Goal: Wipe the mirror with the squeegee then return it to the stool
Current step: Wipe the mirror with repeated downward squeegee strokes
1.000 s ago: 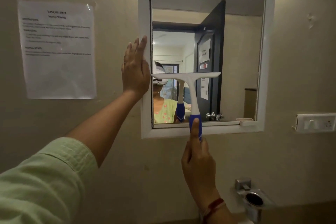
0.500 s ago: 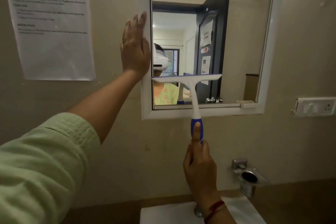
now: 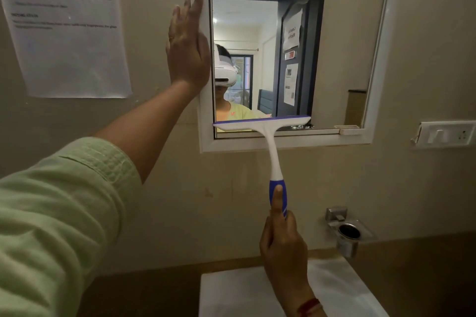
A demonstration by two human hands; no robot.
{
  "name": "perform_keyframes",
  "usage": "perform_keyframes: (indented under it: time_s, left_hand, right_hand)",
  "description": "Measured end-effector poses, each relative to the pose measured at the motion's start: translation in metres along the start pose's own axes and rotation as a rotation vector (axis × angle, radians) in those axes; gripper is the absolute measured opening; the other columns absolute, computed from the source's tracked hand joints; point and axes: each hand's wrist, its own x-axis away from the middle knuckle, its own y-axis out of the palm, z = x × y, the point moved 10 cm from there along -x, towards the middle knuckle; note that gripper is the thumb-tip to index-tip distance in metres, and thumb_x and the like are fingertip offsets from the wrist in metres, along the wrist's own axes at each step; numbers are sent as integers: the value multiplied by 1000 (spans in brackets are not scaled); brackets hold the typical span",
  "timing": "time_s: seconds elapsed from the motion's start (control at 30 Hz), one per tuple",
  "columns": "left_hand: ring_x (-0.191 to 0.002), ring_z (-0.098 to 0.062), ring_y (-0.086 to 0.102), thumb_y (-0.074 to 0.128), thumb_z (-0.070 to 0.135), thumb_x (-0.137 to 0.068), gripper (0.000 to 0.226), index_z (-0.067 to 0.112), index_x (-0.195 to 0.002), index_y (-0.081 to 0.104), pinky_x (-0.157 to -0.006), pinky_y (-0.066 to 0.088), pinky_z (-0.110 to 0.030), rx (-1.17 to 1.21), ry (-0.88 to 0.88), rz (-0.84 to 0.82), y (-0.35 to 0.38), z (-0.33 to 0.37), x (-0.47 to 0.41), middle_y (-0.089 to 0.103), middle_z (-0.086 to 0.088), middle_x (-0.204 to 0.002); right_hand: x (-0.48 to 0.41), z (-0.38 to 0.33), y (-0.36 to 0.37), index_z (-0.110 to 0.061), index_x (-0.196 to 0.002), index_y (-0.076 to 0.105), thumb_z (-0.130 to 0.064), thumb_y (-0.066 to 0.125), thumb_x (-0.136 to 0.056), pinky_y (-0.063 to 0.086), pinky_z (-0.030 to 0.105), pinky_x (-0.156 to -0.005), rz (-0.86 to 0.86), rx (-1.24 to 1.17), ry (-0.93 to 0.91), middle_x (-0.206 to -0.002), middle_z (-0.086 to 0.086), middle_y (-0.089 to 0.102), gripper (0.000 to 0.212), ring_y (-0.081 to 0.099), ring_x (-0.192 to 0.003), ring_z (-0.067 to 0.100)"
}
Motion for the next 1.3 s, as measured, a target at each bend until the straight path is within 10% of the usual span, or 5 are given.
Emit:
perform_keyframes:
  time_s: [0.77, 1.03, 1.3]
  left_hand:
    - [-141, -27, 21, 25, 14, -93, 51, 16, -144, 27, -113, 16, -28, -71, -15, -13, -2, 0, 2, 31, -7, -151]
    - [-141, -25, 22, 26, 15, -94, 51, 18, -145, 23, -114, 21, -37, -63, -6, -49, 1, 2, 3, 30, -7, -151]
    - [-144, -24, 7, 25, 27, -100, 49, 18, -147, 16, -115, 14, -45, -156, 43, -105, 5, 7, 5, 9, -10, -156]
  right_hand:
    - [20, -6, -5, -27, -144, 8, -7, 54, -88, 42, 22, -40, -61, -56, 115, -70, 1, 45, 75, 39, -45, 10]
    - [8, -4, -36, -52, -140, 7, -36, 36, -93, 47, 12, -54, 111, -281, 81, -86, -15, 53, 58, 55, -68, 7]
    - [-71, -11, -75, -50, -140, 11, -36, 33, -95, 42, 12, -45, 237, -354, -3, -100, 12, 58, 52, 51, -55, 7]
